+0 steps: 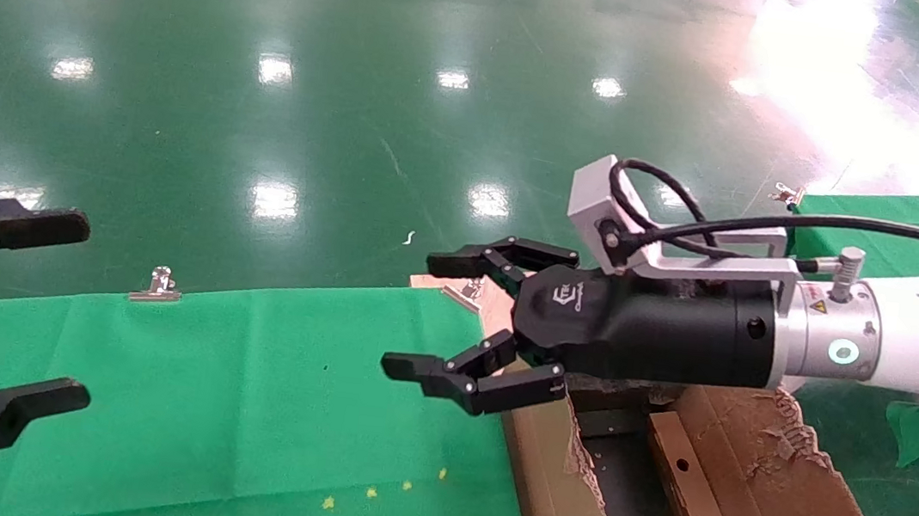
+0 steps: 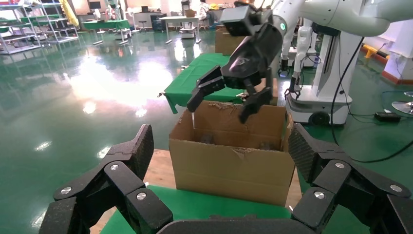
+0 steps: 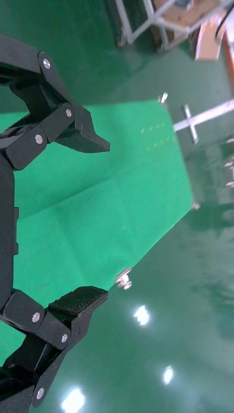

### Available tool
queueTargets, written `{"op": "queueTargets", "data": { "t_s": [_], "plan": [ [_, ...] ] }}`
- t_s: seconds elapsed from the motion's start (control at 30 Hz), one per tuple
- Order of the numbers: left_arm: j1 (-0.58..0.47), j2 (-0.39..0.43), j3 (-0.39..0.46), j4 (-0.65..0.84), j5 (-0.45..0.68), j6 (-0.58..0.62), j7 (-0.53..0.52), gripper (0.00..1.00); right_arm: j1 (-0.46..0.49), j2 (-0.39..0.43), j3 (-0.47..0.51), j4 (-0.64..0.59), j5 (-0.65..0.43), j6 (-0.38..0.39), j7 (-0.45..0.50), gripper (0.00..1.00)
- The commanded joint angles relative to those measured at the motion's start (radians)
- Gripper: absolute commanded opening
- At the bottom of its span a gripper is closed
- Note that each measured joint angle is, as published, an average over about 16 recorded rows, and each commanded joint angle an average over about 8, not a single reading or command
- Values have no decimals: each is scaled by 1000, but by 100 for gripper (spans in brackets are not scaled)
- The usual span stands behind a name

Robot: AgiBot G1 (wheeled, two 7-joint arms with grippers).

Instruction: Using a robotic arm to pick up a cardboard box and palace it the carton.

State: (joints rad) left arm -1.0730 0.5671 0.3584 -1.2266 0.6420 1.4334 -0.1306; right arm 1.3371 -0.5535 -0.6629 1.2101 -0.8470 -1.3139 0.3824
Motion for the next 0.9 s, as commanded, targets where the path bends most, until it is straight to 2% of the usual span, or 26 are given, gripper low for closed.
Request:
{"op": "queueTargets", "data": {
  "t_s": [0.03, 0.63, 0.9],
  "plan": [
    [0, 0, 0, 0, 0, 0, 0, 100, -27, -6, 39, 8, 12, -19, -20, 100],
    [0, 0, 0, 0, 0, 0, 0, 100, -255, -56, 373, 72, 113, -177, -188, 100],
    [0, 0, 0, 0, 0, 0, 0, 100, -285, -63, 415, 80, 128, -197, -204, 100]
  ]
}}
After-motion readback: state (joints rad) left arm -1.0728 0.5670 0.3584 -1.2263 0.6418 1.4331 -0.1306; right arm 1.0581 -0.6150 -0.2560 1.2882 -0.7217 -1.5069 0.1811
